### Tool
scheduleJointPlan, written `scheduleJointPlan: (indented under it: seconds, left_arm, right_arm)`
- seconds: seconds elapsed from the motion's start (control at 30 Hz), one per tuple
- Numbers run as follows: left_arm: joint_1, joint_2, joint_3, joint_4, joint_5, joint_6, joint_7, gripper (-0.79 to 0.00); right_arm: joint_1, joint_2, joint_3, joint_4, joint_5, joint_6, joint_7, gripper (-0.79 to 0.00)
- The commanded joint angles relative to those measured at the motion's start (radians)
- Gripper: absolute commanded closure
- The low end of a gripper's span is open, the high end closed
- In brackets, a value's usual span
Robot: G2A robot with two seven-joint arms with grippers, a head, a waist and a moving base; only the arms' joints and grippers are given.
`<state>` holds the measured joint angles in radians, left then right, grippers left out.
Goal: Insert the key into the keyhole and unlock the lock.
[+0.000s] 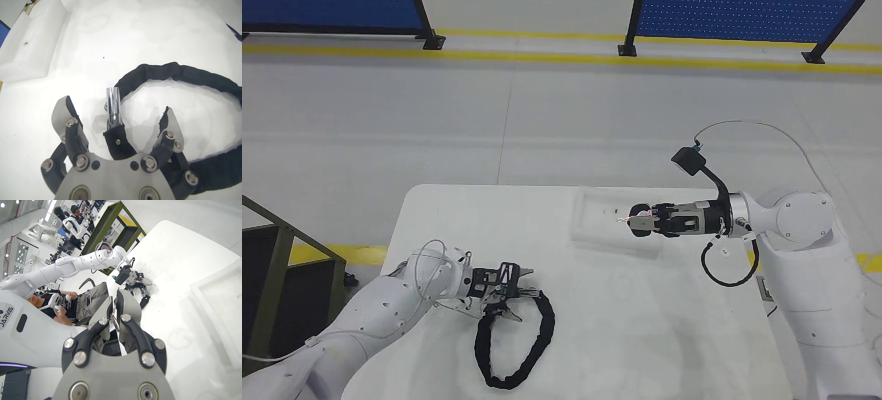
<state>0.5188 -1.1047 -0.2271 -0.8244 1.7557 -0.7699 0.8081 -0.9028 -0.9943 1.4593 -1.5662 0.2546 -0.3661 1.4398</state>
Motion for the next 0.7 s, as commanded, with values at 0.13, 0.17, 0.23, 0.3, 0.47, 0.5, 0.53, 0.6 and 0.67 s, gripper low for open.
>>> scheduleJointPlan:
  seconds: [0.13, 0.17, 0.23, 0.3, 0.47, 0.5, 0.53, 0.6, 0.67]
  left_arm:
    - [-0.001, -0.022, -0.012, 0.031, -0.015, -0.019, -0.030, -0.517]
    - [-0.001, -0.026, -0.014, 0.039, -0.021, -0.024, -0.036, -0.499]
    - [-0.001, -0.034, -0.017, 0.052, -0.025, -0.027, -0.046, -0.397]
    - [0.000, -0.041, -0.019, 0.063, -0.026, -0.027, -0.048, -0.360]
    - [0.001, -0.055, -0.018, 0.082, -0.006, -0.021, -0.045, -0.120]
    - [0.001, -0.058, -0.019, 0.086, -0.004, -0.020, -0.044, -0.108]
    - [0.001, -0.060, -0.019, 0.090, -0.002, -0.020, -0.042, -0.062]
    - [0.000, -0.064, -0.024, 0.097, -0.002, -0.013, -0.036, 0.000]
    - [0.000, -0.067, -0.029, 0.103, -0.003, -0.009, -0.023, 0.000]
  right_arm:
    - [0.000, 0.000, 0.000, 0.000, 0.000, 0.000, 0.000, 0.000]
    - [0.000, 0.000, 0.000, 0.000, 0.000, 0.000, 0.000, 0.000]
    - [0.000, 0.000, 0.000, 0.000, 0.000, 0.000, 0.000, 0.000]
    - [0.000, 0.000, 0.000, 0.000, 0.000, 0.000, 0.000, 0.000]
    - [0.000, 0.000, 0.000, 0.000, 0.000, 0.000, 0.000, 0.000]
    - [0.000, 0.000, 0.000, 0.000, 0.000, 0.000, 0.000, 0.000]
    - [0.000, 0.000, 0.000, 0.000, 0.000, 0.000, 0.000, 0.000]
    - [0.000, 0.000, 0.000, 0.000, 0.000, 0.000, 0.000, 0.000]
    - [0.000, 0.000, 0.000, 0.000, 0.000, 0.000, 0.000, 0.000]
